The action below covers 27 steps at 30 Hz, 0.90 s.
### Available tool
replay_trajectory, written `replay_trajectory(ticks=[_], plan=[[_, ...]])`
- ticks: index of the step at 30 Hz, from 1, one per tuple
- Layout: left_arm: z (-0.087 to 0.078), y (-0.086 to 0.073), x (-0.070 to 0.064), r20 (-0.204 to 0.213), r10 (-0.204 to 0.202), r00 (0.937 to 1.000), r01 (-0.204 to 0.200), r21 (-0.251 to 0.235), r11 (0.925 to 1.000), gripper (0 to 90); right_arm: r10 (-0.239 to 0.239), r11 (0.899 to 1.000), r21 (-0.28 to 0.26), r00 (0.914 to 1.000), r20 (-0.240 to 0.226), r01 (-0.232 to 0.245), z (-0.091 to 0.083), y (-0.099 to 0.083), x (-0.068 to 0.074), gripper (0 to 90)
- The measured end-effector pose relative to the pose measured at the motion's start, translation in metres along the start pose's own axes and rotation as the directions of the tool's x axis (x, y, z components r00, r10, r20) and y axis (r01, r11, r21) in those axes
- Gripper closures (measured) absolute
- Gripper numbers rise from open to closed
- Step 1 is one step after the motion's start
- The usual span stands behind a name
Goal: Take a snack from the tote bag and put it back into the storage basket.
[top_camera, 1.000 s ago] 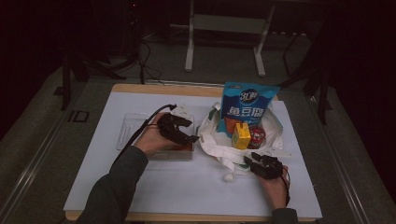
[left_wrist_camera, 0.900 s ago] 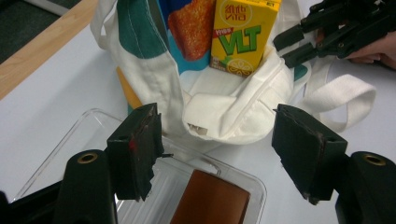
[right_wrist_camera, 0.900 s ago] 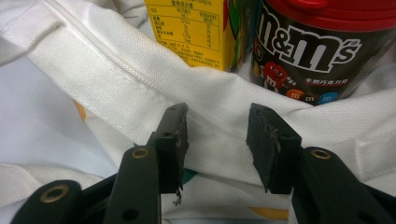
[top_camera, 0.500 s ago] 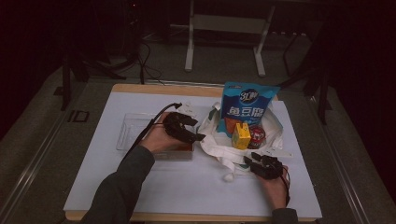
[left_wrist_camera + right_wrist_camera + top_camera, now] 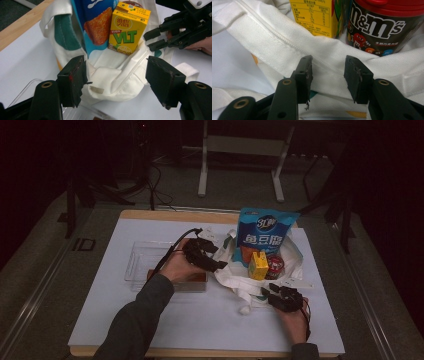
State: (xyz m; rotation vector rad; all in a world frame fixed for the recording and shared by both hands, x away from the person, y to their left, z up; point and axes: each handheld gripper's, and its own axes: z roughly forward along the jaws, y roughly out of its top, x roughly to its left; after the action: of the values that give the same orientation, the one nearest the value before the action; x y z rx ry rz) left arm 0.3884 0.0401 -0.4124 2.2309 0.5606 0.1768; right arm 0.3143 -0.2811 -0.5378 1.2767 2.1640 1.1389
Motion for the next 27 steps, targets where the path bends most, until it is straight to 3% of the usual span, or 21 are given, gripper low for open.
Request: replay_trajectory(ticks=[11, 18, 27], plan=[[0.014, 0.010, -0.006, -0.011, 0.021, 0.9997, -0.021, 0.016, 0.9997, 35.5, 0.001, 1.000, 0.000, 1.0000, -0.001, -0.001, 0.000, 0.000, 0.000, 57.6], [0.020, 0.013, -0.009, -0.030, 0.040, 0.9987, -0.040, 0.012, 0.9991, 37.9, 0.002, 1.000, 0.000, 1.0000, -0.002, -0.002, 0.000, 0.000, 0.000, 57.6], [0.028, 0.017, -0.011, -0.024, 0.045, 0.9987, -0.045, -0.011, 0.9989, 38.3, 0.003, 1.000, -0.001, 1.0000, -0.003, -0.003, 0.000, 0.000, 0.000, 57.6]])
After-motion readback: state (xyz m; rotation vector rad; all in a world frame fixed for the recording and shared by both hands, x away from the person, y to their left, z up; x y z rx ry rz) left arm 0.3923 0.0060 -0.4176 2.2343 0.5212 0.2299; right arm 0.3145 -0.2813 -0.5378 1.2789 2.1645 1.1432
